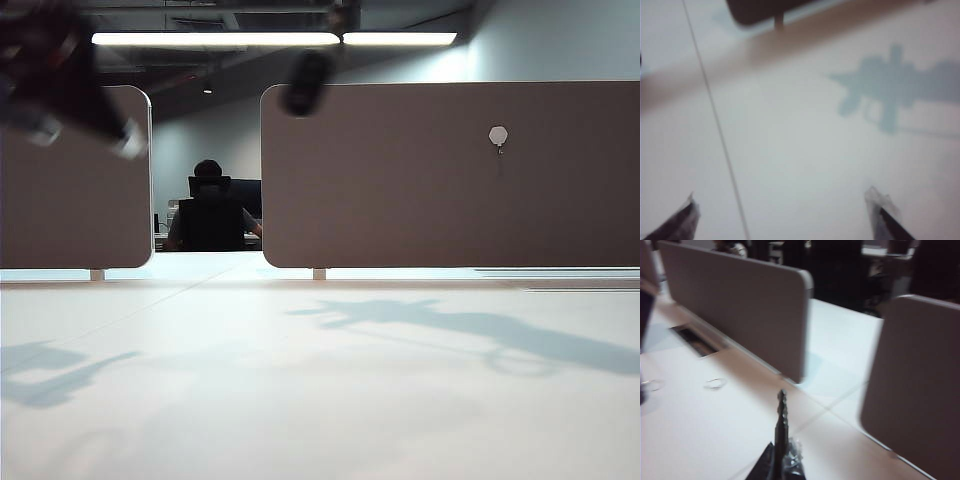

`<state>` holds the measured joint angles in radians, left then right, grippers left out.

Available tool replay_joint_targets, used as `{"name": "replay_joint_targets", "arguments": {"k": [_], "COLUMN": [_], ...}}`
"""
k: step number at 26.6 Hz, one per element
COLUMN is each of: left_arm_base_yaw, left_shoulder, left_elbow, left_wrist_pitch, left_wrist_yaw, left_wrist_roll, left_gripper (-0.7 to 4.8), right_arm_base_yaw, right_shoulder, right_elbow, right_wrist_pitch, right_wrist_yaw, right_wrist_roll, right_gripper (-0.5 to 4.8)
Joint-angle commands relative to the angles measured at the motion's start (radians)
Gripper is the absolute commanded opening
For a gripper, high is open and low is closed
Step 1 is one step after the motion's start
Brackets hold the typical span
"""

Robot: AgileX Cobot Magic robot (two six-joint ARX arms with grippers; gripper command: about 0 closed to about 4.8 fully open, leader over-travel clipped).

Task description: Hang the bunch of keys on the hook.

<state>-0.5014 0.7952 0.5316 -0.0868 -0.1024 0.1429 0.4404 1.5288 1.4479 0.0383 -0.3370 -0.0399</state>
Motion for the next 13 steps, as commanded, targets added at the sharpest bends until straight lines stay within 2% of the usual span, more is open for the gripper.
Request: {"name": "replay_joint_targets", "arguments": {"k": [1, 5, 10, 13], "left_arm_base_yaw": [-0.001, -0.001, -0.001, -0.001], "left_shoulder": [0.031, 0.119, 0.278, 0.375], "left_elbow": [0.018, 0.100, 0.207, 0.263], "left_wrist_pitch": [0.227, 0.236, 0.272, 0.304], "left_wrist_yaw": [0.017, 0.018, 0.040, 0.039], "left_wrist_roll": [-0.028, -0.079, -0.081, -0.082], "left_gripper": [4.66, 4.67, 4.67, 4.67], "right_arm_base_yaw": [-0.109, -0.245, -0.382, -0.436], "right_shoulder": [-0.017, 0.009, 0.087, 0.177], "right_elbow": [0.004, 0.005, 0.011, 0.073], "right_wrist_pitch": [0.029, 0.100, 0.286, 0.311], "right_wrist_yaw": [-0.020, -0.060, -0.070, -0.088], "right_wrist_roll": [0.014, 0.025, 0.134, 0.176], "right_gripper": [-0.02, -0.02, -0.02, -0.02]}}
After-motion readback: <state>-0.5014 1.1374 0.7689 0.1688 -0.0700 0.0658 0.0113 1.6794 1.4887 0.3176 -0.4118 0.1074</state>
